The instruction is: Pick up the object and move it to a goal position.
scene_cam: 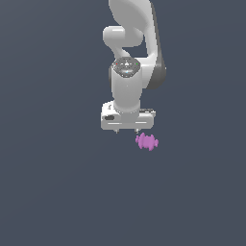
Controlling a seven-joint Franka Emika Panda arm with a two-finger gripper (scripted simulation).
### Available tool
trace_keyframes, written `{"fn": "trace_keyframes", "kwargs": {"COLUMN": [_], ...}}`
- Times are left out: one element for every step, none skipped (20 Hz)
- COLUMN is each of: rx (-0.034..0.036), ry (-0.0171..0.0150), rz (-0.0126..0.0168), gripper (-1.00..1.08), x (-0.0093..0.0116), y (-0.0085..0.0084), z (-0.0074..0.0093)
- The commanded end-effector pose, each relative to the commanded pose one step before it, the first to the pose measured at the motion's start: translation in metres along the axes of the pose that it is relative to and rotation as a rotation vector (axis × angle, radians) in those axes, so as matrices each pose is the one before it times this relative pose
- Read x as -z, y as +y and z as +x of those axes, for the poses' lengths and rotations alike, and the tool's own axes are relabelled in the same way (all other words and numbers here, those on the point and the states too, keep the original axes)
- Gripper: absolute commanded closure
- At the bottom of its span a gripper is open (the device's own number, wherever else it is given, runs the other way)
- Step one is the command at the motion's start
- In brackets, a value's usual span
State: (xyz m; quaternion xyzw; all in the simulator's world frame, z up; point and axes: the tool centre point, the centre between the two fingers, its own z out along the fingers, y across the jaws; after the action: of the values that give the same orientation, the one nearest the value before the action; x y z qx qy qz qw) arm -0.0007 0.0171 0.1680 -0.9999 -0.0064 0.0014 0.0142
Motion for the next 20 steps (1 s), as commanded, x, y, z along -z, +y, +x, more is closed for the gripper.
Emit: {"fn": "trace_keyframes", "kwargs": {"rx": [0.00075, 0.00058, 0.00062, 0.00063, 0.00064, 0.00061, 0.00056, 0.00049, 0.00039, 0.00025, 0.00009, -0.00011, -0.00034, -0.00061, -0.00090, -0.00118, -0.00144, -0.00170, -0.00195, -0.00220], "ry": [-0.00519, -0.00262, -0.00300, -0.00327, -0.00352, -0.00374, -0.00391, -0.00405, -0.00412, -0.00415, -0.00411, -0.00402, -0.00386, -0.00363, -0.00330, -0.00282, -0.00232, -0.00182, -0.00133, -0.00085], "rz": [0.01289, 0.00781, 0.00896, 0.01005, 0.01122, 0.01239, 0.01354, 0.01470, 0.01584, 0.01701, 0.01813, 0.01929, 0.02041, 0.02150, 0.02239, 0.02242, 0.02234, 0.02223, 0.02212, 0.02198], "gripper": [-0.60, -0.60, -0.60, -0.60, -0.60, -0.60, -0.60, -0.60, -0.60, -0.60, -0.60, -0.60, -0.60, -0.60, -0.60, -0.60, -0.60, -0.60, -0.60, -0.60], "x": [-0.00382, -0.00209, -0.00242, -0.00270, -0.00299, -0.00327, -0.00355, -0.00382, -0.00408, -0.00433, -0.00457, -0.00480, -0.00502, -0.00522, -0.00536, -0.00529, -0.00519, -0.00509, -0.00498, -0.00488], "y": [-0.00086, -0.00062, -0.00068, -0.00075, -0.00081, -0.00085, -0.00090, -0.00093, -0.00095, -0.00096, -0.00096, -0.00095, -0.00092, -0.00089, -0.00084, -0.00075, -0.00065, -0.00057, -0.00048, -0.00041], "z": [-0.00158, -0.00084, -0.00097, -0.00108, -0.00119, -0.00130, -0.00141, -0.00152, -0.00162, -0.00173, -0.00183, -0.00192, -0.00202, -0.00211, -0.00218, -0.00217, -0.00215, -0.00213, -0.00212, -0.00210]}}
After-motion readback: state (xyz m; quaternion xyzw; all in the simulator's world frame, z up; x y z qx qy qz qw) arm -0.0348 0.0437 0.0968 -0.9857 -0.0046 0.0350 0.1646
